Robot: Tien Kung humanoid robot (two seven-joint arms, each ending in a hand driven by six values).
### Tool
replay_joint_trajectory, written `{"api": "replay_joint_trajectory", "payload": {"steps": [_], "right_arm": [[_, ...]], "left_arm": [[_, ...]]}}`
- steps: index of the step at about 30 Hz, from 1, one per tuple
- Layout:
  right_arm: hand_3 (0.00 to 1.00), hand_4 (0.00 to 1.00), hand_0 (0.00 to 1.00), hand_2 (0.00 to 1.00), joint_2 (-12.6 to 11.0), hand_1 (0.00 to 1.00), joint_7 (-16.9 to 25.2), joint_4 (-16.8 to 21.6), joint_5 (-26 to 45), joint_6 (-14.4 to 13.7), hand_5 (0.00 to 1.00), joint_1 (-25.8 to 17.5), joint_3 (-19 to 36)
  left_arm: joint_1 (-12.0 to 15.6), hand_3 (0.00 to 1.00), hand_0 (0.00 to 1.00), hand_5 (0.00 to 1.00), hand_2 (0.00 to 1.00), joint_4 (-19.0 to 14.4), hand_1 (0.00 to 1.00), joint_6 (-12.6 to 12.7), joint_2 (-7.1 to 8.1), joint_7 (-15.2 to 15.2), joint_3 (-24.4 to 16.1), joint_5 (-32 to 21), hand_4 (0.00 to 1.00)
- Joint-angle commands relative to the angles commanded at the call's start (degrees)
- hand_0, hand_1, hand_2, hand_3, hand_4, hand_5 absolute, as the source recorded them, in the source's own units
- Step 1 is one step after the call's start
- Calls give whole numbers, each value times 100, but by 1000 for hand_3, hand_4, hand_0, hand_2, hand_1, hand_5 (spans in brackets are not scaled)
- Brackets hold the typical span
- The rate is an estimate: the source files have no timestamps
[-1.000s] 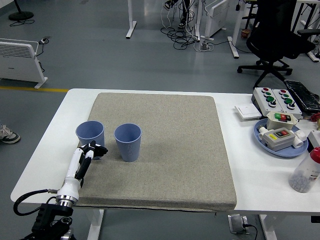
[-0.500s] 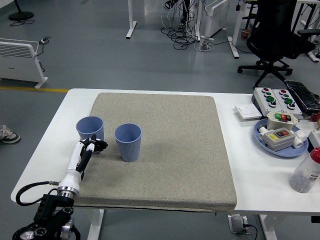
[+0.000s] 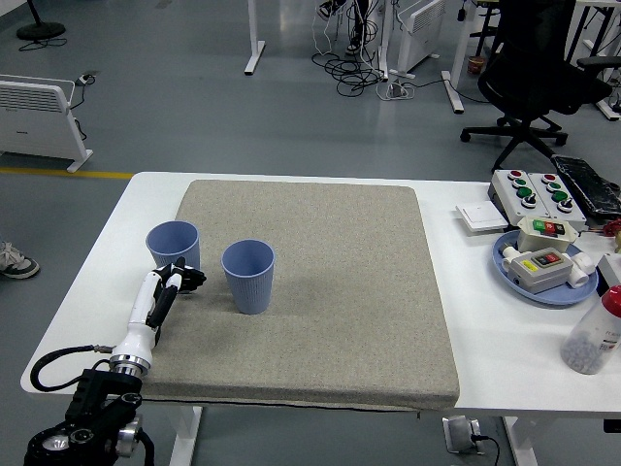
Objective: Push cup pick cup insert cup
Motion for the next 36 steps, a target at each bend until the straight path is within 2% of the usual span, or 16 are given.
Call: {"api": "replay_joint_trajectory", "payload": {"steps": [10,26,31,32,34,36], "right_arm": [[676,295,713,738,1,631,-8,2,-34,-2,594,2,27],[673,293,713,736,6,631,-23,5,-134,-11,595,3,81],[673,293,713,736,8,631,-20,4,-132,-16,595,-6,83],[672,292,711,736,8,631,-19,4,-130,-16,594,-7,81],[672,292,711,736,10,631,-19,3,-126,-18,594,-11,81],[672,292,711,736,12,631,-18,2,-124,-19,594,-19,81]], "left_arm": [[-123,462,567,998,515,234,551,-26,-29,0,181,-160,529],[-468,461,568,998,513,711,552,-60,-31,0,616,-600,524],[-365,461,568,998,513,577,552,-38,-13,0,514,-480,524],[-346,460,543,998,512,555,550,-34,-10,0,497,-463,523],[-232,460,543,998,512,414,550,104,24,0,407,-356,523],[-66,460,543,998,512,124,550,289,95,0,296,-250,523]]}}
